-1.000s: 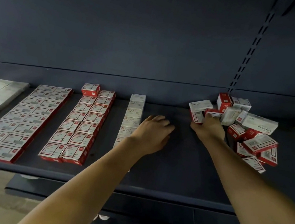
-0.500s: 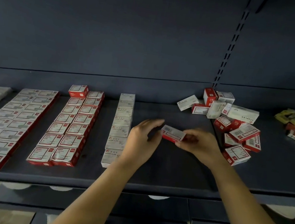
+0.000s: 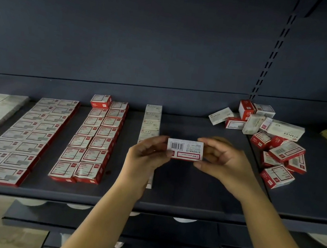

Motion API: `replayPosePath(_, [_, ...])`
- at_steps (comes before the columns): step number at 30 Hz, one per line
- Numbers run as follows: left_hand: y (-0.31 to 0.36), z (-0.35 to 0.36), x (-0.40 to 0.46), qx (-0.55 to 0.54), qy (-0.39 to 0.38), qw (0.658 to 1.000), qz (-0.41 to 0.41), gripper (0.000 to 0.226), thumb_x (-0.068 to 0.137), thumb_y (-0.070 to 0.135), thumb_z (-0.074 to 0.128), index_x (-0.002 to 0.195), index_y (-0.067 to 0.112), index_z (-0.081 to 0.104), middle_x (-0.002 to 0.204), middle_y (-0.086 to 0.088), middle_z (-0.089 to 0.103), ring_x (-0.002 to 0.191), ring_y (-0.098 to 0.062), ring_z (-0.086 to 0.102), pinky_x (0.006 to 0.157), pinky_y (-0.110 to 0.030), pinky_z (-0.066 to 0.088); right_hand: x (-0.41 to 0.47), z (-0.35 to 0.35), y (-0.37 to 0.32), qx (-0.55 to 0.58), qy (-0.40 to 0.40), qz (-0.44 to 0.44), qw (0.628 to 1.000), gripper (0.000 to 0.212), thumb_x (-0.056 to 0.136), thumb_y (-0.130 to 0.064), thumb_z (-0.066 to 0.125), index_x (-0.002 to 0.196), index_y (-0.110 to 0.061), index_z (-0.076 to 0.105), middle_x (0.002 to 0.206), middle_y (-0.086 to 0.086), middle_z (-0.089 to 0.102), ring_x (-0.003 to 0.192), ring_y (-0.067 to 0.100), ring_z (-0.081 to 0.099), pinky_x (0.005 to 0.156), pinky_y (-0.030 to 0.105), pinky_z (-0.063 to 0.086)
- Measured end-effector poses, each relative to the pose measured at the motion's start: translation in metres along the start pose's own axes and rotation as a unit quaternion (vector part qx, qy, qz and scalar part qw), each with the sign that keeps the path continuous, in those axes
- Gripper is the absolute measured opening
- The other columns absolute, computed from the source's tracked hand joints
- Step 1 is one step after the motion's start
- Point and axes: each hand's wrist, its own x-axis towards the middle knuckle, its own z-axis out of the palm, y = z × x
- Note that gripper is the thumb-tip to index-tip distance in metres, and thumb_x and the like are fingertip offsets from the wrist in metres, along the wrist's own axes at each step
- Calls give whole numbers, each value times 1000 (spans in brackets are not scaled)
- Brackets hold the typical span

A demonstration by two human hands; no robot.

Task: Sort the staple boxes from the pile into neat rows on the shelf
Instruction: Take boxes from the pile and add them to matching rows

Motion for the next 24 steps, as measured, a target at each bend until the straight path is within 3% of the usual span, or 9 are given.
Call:
replayPosePath(4, [4,0,-8,-69,14,997,7,26,76,-9,62,93,9,67,85,-6,73,87,-20,69,76,-26,56,-2,8,-3,23,10,-1,1000,52,67,13,72,107,-19,62,111,8,62,97,10,65,83,17,49])
replayPosePath(9, [7,4,-17,-113,17,993,33,25,65,4,66,90,6,66,87,-7,73,88,-21,69,76,-26,56,-6,14,-3,35,21,-6,999,53,68,14,70,108,-19,61,111,5,61,96,7,65,80,14,49])
replayPosePath(16, [4,14,-24,-157,39,987,23,28,60,5,67,87,5,66,83,-7,73,85,-20,69,78,-28,57,-15,11,-3,27,37,-1,999,52,71,10,69,110,-23,60,105,2,66,94,8,66,81,19,51])
replayPosePath(18, [4,16,-25,-166,44,985,25,28,60,5,67,88,5,66,83,-8,73,84,-20,69,76,-27,57,-18,11,-6,43,34,10,998,47,71,4,70,108,-24,61,99,-1,70,93,8,66,79,18,51])
replayPosePath(21, [8,15,-22,-174,50,983,28,27,69,-2,65,94,5,64,81,-6,72,81,-18,69,69,-23,56,-20,14,-12,59,31,23,998,26,69,-20,67,96,-19,65,88,-8,73,86,5,67,73,16,52])
replayPosePath(24, [11,15,-19,-136,46,989,45,31,74,-4,64,102,11,62,76,-1,71,75,-13,67,67,-21,53,-21,20,-16,39,19,45,998,27,67,-34,63,89,-18,67,81,-9,72,78,3,67,68,15,51])
